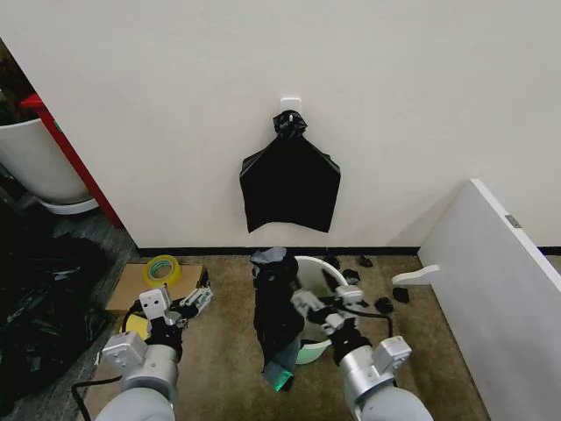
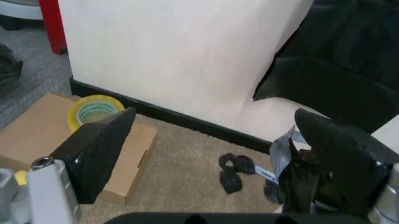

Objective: Place the garbage bag over the trash bin.

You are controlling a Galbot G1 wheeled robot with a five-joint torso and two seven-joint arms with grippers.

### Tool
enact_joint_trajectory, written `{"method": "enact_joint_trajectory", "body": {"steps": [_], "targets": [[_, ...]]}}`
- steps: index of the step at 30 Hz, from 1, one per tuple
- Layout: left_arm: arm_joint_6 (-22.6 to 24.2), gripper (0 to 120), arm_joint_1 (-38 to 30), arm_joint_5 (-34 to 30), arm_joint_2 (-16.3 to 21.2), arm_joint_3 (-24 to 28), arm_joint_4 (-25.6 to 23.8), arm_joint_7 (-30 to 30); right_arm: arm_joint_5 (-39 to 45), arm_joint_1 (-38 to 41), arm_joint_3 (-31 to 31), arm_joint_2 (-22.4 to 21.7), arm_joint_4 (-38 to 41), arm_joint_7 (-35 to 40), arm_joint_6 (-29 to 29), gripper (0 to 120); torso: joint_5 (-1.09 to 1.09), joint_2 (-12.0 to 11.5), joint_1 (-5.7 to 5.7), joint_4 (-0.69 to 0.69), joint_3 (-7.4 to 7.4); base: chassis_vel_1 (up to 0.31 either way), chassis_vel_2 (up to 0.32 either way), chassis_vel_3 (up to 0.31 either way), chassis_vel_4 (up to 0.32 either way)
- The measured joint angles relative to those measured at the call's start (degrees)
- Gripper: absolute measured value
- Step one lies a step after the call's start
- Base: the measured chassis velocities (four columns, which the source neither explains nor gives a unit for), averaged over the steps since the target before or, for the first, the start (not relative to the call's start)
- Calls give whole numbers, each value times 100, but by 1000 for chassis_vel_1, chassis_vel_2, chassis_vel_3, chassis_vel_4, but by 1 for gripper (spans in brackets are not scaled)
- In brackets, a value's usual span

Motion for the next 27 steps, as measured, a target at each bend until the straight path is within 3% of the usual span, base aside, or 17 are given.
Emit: {"method": "enact_joint_trajectory", "body": {"steps": [3,7,19,27], "targets": [[0,100,12,3,-8,-1,-2,1,7,93,8,-90,18,-31,-436,97,0,0,0,0,0,0,0,0,0],[0,100,25,34,-34,12,0,3,115,209,26,-99,18,138,-856,86,0,0,0,0,0,0,0,0,0],[56,100,-77,-104,95,73,188,69,230,269,27,77,-86,686,-1397,39,-1,0,0,0,0,0,0,0,0],[-202,100,-235,-276,260,117,410,459,249,257,87,150,-194,854,-1469,10,-1,0,0,0,0,0,0,0,0]]}}
